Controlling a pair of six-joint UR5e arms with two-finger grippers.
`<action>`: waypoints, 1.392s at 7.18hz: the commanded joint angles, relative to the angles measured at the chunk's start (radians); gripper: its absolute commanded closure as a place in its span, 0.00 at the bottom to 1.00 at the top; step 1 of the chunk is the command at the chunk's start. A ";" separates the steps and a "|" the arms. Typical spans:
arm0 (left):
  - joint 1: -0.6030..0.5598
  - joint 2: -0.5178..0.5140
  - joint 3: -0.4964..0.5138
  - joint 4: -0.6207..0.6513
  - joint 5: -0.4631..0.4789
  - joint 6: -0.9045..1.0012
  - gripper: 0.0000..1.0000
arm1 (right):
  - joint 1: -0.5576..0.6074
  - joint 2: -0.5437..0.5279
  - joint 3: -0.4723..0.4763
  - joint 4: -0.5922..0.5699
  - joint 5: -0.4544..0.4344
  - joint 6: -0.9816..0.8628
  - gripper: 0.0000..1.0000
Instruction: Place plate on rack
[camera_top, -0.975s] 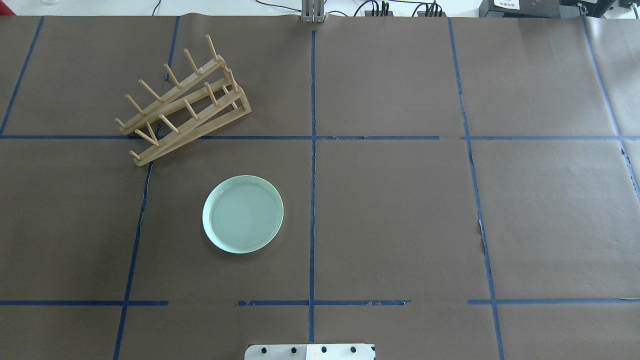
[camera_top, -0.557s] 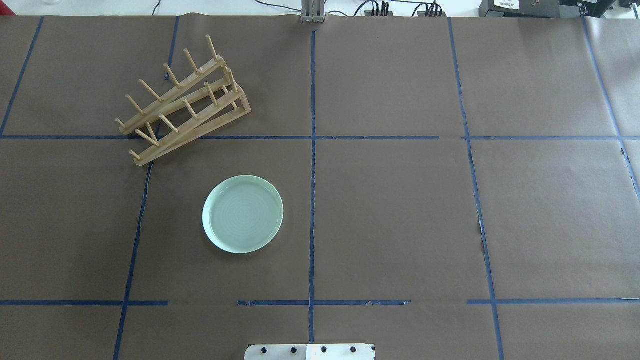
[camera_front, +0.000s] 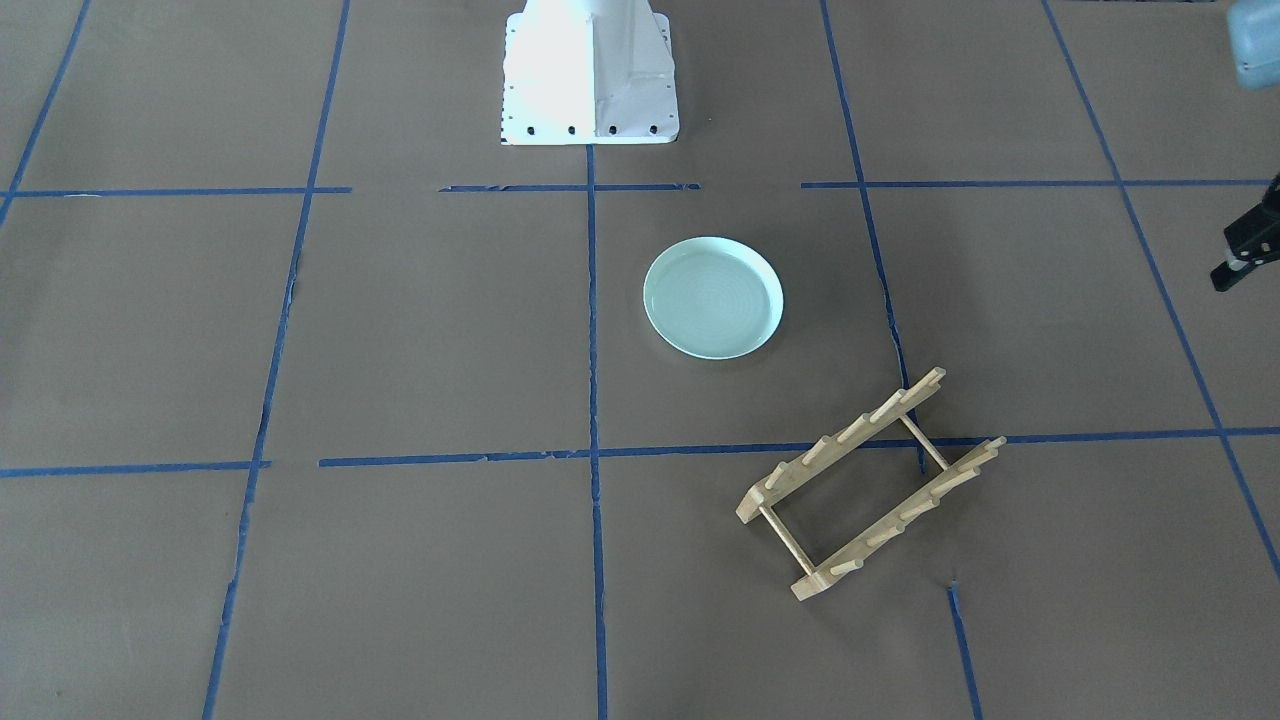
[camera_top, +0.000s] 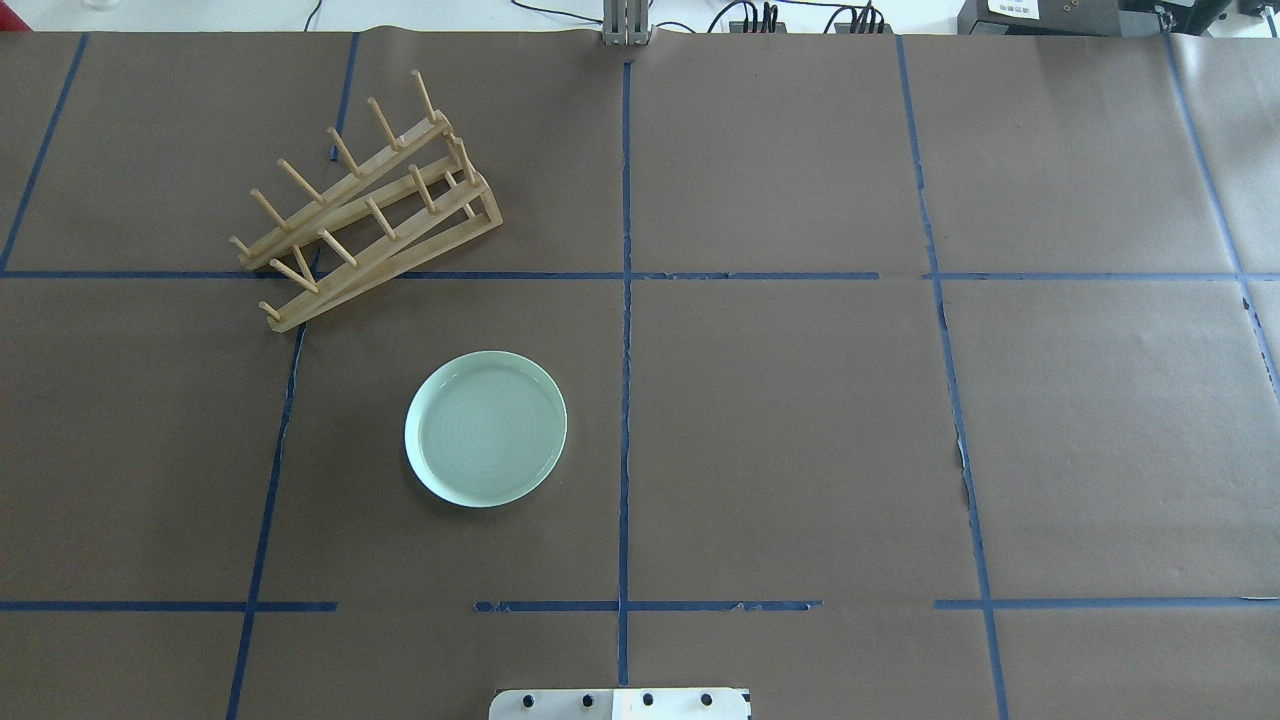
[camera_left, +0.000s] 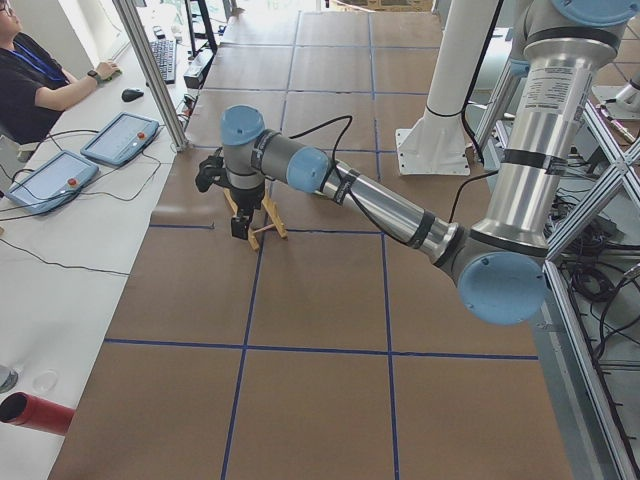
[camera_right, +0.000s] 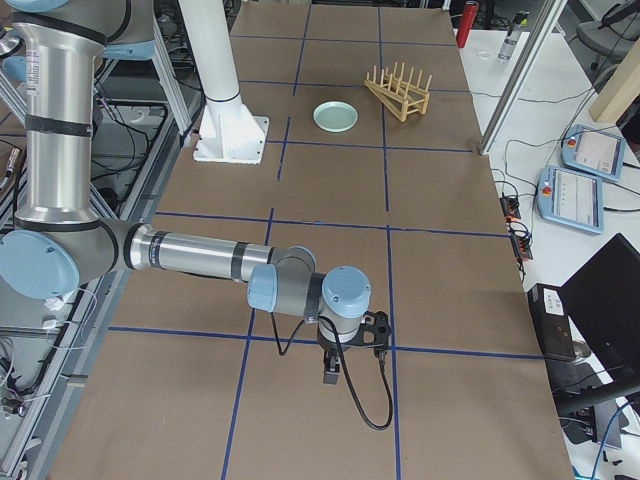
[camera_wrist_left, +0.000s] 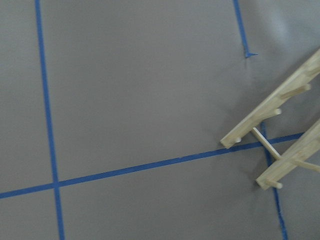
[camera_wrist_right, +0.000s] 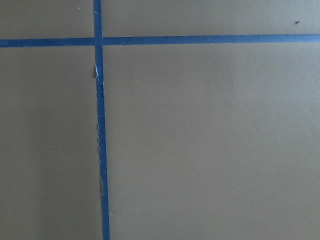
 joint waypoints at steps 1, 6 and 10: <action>0.213 -0.169 -0.038 0.001 0.099 -0.437 0.00 | 0.001 0.000 0.001 0.000 0.000 -0.001 0.00; 0.609 -0.589 0.246 0.110 0.332 -1.032 0.00 | -0.001 0.000 0.001 0.000 0.000 0.001 0.00; 0.792 -0.693 0.491 0.138 0.420 -1.128 0.01 | 0.001 0.000 0.001 0.000 0.000 -0.001 0.00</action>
